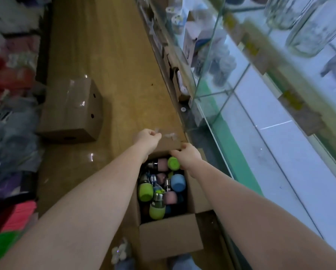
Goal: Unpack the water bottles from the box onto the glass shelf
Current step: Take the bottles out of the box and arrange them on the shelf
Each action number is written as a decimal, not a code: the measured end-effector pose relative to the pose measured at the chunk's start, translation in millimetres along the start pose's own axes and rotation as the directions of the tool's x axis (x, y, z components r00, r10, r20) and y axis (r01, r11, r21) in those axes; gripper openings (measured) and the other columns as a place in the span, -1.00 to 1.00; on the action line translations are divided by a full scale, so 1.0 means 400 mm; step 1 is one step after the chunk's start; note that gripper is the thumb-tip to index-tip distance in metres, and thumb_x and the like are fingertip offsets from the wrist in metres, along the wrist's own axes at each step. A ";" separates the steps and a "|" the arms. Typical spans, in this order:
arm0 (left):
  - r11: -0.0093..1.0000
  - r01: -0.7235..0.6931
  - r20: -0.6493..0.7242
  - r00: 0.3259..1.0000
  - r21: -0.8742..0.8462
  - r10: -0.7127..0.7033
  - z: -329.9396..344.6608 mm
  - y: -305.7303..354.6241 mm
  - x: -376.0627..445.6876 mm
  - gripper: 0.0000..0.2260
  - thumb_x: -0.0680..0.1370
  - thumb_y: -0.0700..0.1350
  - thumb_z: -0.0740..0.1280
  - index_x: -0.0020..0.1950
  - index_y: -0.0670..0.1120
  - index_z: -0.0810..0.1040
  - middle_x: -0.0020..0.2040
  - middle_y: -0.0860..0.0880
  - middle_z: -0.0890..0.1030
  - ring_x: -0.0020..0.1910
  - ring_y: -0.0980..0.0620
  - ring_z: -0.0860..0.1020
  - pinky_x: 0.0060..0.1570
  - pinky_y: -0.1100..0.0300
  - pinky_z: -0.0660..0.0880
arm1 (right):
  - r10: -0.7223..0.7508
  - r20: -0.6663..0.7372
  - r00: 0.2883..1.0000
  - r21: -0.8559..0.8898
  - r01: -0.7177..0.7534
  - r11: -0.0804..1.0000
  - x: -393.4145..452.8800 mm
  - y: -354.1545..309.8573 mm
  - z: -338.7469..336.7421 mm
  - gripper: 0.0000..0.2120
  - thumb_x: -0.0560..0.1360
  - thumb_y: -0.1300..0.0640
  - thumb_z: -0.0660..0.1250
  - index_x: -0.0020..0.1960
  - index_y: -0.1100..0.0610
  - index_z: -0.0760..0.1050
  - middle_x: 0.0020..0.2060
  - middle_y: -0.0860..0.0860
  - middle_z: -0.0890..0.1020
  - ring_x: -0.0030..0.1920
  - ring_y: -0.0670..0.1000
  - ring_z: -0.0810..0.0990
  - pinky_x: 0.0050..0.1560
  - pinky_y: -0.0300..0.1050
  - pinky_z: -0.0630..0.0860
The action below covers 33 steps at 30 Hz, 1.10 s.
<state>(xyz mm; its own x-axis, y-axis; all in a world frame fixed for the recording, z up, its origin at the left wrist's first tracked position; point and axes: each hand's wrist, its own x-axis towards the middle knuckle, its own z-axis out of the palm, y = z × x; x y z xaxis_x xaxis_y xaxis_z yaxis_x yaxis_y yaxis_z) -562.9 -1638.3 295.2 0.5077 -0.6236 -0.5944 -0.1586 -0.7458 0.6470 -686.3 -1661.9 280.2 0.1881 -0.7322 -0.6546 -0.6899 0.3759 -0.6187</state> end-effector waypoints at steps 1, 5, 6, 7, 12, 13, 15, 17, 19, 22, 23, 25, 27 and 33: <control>1.000 0.017 0.001 1.000 -0.007 -0.017 0.020 -0.009 0.012 -0.72 0.59 -0.03 0.24 0.24 -0.12 0.48 0.23 -0.14 0.51 0.21 -0.16 0.47 0.18 0.02 0.43 | 0.000 0.008 1.000 -0.001 0.000 1.000 0.016 0.014 -0.001 -0.44 0.48 0.05 0.33 0.41 0.19 0.30 0.26 0.11 0.50 0.23 0.15 0.49 0.22 0.08 0.50; 0.997 0.082 0.024 0.996 -0.012 -0.082 0.074 -0.043 0.058 -0.68 0.60 0.00 0.21 0.31 -0.09 0.43 0.28 -0.11 0.47 0.24 -0.14 0.45 0.24 -0.02 0.43 | 0.019 0.029 0.999 -0.009 -0.019 1.000 0.074 0.070 0.006 -0.52 0.51 0.08 0.32 0.37 0.20 0.35 0.23 0.12 0.51 0.21 0.15 0.51 0.19 0.05 0.51; 0.996 0.093 0.031 0.995 -0.010 -0.092 0.084 -0.054 0.072 -0.69 0.60 0.00 0.21 0.31 -0.09 0.42 0.28 -0.11 0.47 0.24 -0.14 0.46 0.23 -0.03 0.43 | 0.028 0.035 0.999 -0.012 -0.027 1.000 0.089 0.083 0.012 -0.53 0.51 0.08 0.31 0.36 0.21 0.36 0.23 0.13 0.52 0.20 0.15 0.51 0.18 0.04 0.51; 0.995 0.100 0.035 0.994 -0.010 -0.099 0.093 -0.066 0.090 -0.69 0.60 0.01 0.21 0.30 -0.08 0.42 0.28 -0.11 0.47 0.23 -0.13 0.47 0.23 -0.03 0.43 | 0.040 0.040 0.998 -0.015 -0.039 0.999 0.107 0.096 0.022 -0.53 0.51 0.08 0.31 0.36 0.22 0.35 0.23 0.14 0.52 0.20 0.16 0.51 0.17 0.04 0.51; 0.993 0.121 0.054 0.991 0.005 -0.121 0.152 -0.145 0.212 -0.69 0.60 0.00 0.22 0.29 -0.08 0.43 0.27 -0.10 0.48 0.23 -0.13 0.47 0.22 -0.01 0.43 | 0.106 0.055 0.993 -0.044 -0.103 0.994 0.231 0.174 0.093 -0.51 0.51 0.09 0.30 0.37 0.24 0.32 0.23 0.16 0.49 0.19 0.16 0.49 0.18 0.09 0.51; 0.991 0.131 0.064 0.989 0.006 -0.131 0.169 -0.168 0.243 -0.69 0.60 0.00 0.22 0.30 -0.08 0.43 0.27 -0.11 0.48 0.22 -0.12 0.47 0.23 -0.01 0.43 | 0.123 0.056 0.991 -0.050 -0.120 0.992 0.264 0.194 0.113 -0.49 0.50 0.09 0.31 0.38 0.23 0.31 0.23 0.16 0.49 0.20 0.16 0.49 0.18 0.08 0.51; 0.989 0.145 0.082 0.986 0.009 -0.146 0.210 -0.218 0.309 -0.69 0.59 -0.01 0.22 0.29 -0.09 0.44 0.27 -0.11 0.48 0.23 -0.12 0.47 0.25 -0.02 0.42 | 0.155 0.060 0.986 -0.053 -0.152 0.987 0.335 0.241 0.153 -0.45 0.49 0.09 0.33 0.42 0.21 0.28 0.24 0.16 0.50 0.20 0.15 0.50 0.19 0.07 0.51; 0.988 0.152 0.096 0.983 0.019 -0.154 0.256 -0.271 0.379 -0.69 0.59 -0.01 0.23 0.29 -0.09 0.45 0.28 -0.11 0.48 0.25 -0.13 0.45 0.28 -0.03 0.41 | 0.181 0.057 0.982 -0.054 -0.178 0.983 0.410 0.295 0.192 -0.43 0.48 0.10 0.34 0.44 0.19 0.26 0.26 0.15 0.49 0.21 0.14 0.50 0.19 0.05 0.51; 0.986 0.165 0.109 0.980 0.022 -0.167 0.303 -0.319 0.443 -0.69 0.59 -0.01 0.24 0.28 -0.10 0.46 0.28 -0.12 0.48 0.26 -0.13 0.44 0.28 -0.02 0.41 | 0.208 0.050 0.977 -0.052 -0.206 0.977 0.482 0.348 0.226 -0.41 0.48 0.09 0.34 0.45 0.18 0.25 0.28 0.15 0.47 0.22 0.13 0.49 0.21 0.04 0.50; 0.985 0.169 0.140 0.975 0.029 -0.172 0.374 -0.385 0.535 -0.70 0.59 -0.01 0.24 0.27 -0.10 0.46 0.27 -0.14 0.49 0.26 -0.15 0.45 0.29 -0.03 0.40 | 0.220 0.043 0.974 -0.044 -0.219 0.975 0.586 0.418 0.274 -0.41 0.48 0.10 0.35 0.45 0.19 0.25 0.29 0.15 0.47 0.24 0.15 0.49 0.23 0.02 0.48; 0.985 0.171 0.147 0.974 0.032 -0.174 0.397 -0.404 0.563 -0.70 0.59 -0.01 0.24 0.27 -0.10 0.47 0.27 -0.14 0.49 0.26 -0.15 0.46 0.29 -0.04 0.40 | 0.215 0.042 0.976 -0.054 -0.212 0.976 0.620 0.438 0.288 -0.41 0.49 0.10 0.34 0.45 0.19 0.23 0.29 0.15 0.46 0.24 0.15 0.49 0.24 0.01 0.48; 0.984 0.175 0.155 0.971 0.040 -0.179 0.441 -0.437 0.617 -0.70 0.59 0.00 0.24 0.28 -0.09 0.47 0.28 -0.13 0.49 0.26 -0.14 0.46 0.29 -0.03 0.41 | 0.193 0.034 0.981 -0.079 -0.190 0.979 0.686 0.474 0.313 -0.42 0.50 0.11 0.32 0.46 0.20 0.22 0.30 0.17 0.47 0.20 0.14 0.50 0.20 -0.05 0.46; 0.982 0.183 0.165 0.968 0.042 -0.187 0.482 -0.468 0.667 -0.71 0.59 -0.01 0.23 0.28 -0.08 0.47 0.26 -0.10 0.48 0.24 -0.12 0.45 0.27 0.00 0.42 | 0.179 0.013 0.984 -0.103 -0.176 0.979 0.748 0.507 0.338 -0.43 0.52 0.11 0.30 0.45 0.21 0.21 0.30 0.19 0.46 0.21 0.14 0.49 0.20 -0.04 0.43; 0.979 0.199 0.195 0.960 0.038 -0.203 0.575 -0.529 0.769 -0.70 0.60 -0.02 0.23 0.30 -0.08 0.46 0.22 -0.12 0.49 0.14 -0.09 0.47 0.20 0.03 0.47 | 0.150 -0.054 0.987 -0.221 -0.159 0.962 0.878 0.581 0.398 -0.34 0.51 0.14 0.31 0.50 0.13 0.05 0.40 0.17 0.22 0.33 0.19 0.35 0.29 0.01 0.36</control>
<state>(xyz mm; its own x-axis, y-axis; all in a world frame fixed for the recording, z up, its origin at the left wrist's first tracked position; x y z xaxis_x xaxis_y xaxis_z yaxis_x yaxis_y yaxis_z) -567.9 -1726.3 -134.4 0.3542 -0.4929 -0.7947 -0.0863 -0.8634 0.4971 -669.5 -1741.2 -162.6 0.0438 -0.6971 -0.7156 -0.8482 0.3525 -0.3954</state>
